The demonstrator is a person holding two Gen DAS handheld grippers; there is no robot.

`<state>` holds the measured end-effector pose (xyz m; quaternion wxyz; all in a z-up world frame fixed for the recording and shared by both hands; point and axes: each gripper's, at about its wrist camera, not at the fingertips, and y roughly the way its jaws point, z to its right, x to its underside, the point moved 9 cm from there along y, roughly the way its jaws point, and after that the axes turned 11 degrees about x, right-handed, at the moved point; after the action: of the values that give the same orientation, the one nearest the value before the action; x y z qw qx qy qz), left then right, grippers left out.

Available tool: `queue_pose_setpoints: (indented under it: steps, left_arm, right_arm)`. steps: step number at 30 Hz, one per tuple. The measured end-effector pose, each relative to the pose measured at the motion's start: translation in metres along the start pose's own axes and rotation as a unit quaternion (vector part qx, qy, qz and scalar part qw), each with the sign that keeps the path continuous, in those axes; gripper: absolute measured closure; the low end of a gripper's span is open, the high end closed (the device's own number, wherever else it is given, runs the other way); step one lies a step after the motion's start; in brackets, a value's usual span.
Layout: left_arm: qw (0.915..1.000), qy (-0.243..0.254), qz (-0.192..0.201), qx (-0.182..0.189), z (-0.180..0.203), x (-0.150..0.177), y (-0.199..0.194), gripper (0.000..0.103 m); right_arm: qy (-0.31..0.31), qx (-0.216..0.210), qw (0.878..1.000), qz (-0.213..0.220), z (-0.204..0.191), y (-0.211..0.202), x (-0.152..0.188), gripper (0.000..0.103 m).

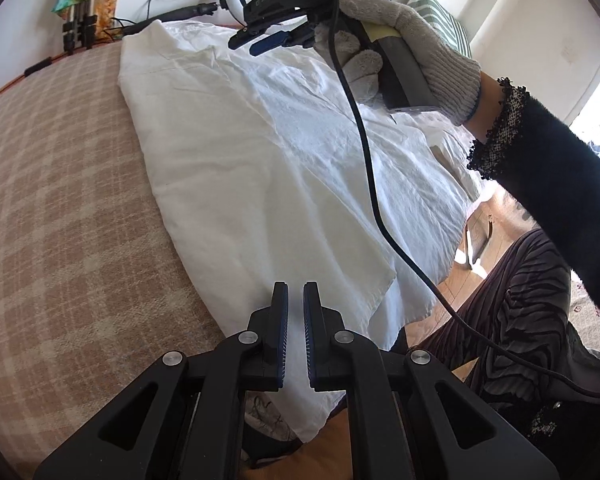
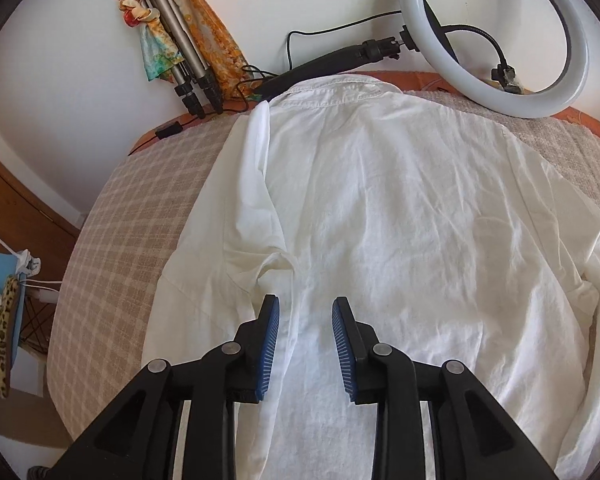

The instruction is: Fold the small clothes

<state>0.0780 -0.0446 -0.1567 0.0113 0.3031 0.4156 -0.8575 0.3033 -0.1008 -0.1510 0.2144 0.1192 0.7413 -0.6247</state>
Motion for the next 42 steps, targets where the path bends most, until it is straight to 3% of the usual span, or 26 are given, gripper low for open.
queue_pose_setpoints:
  steps: [3, 9, 12, 13, 21, 28, 32, 38, 42]
  left_arm:
    - [0.9999, -0.003, 0.017, 0.003, 0.000, -0.007, -0.009, 0.097]
    - [0.9990, -0.010, 0.043, 0.010, 0.002, -0.027, -0.019, 0.095]
    - [0.9987, -0.006, 0.048, 0.012, 0.009, -0.036, -0.015, 0.072]
    - [0.9987, -0.004, 0.049, 0.014, 0.012, -0.038, -0.013, 0.070]
    - [0.9986, 0.016, 0.040, 0.029, 0.039, -0.054, 0.013, 0.070]
    - [0.9980, 0.037, 0.038, 0.036, 0.061, -0.069, 0.024, 0.070]
    - [0.9979, 0.040, 0.033, 0.040, 0.065, -0.076, 0.036, 0.069]
    - [0.9980, 0.006, 0.017, 0.061, 0.056, -0.082, 0.061, 0.069]
    - [0.9979, 0.002, 0.003, 0.065, 0.058, -0.078, 0.074, 0.069]
  right_arm:
    - [0.022, -0.014, 0.999, 0.028, 0.025, -0.032, 0.003, 0.069]
    - [0.052, 0.008, 0.996, 0.071, 0.099, -0.091, 0.026, 0.067]
    - [0.073, 0.027, 0.994, 0.081, 0.142, -0.112, 0.041, 0.067]
    - [0.077, 0.036, 0.993, 0.084, 0.156, -0.118, 0.046, 0.067]
    - [0.127, 0.086, 0.985, 0.083, 0.259, -0.153, 0.092, 0.061]
    - [0.154, 0.109, 0.980, 0.058, 0.315, -0.149, 0.136, 0.055]
    - [0.174, 0.096, 0.979, 0.036, 0.330, -0.137, 0.162, 0.053]
    - [0.209, 0.017, 0.977, 0.024, 0.327, -0.123, 0.179, 0.053]
    - [0.203, -0.013, 0.979, 0.021, 0.313, -0.117, 0.176, 0.084]
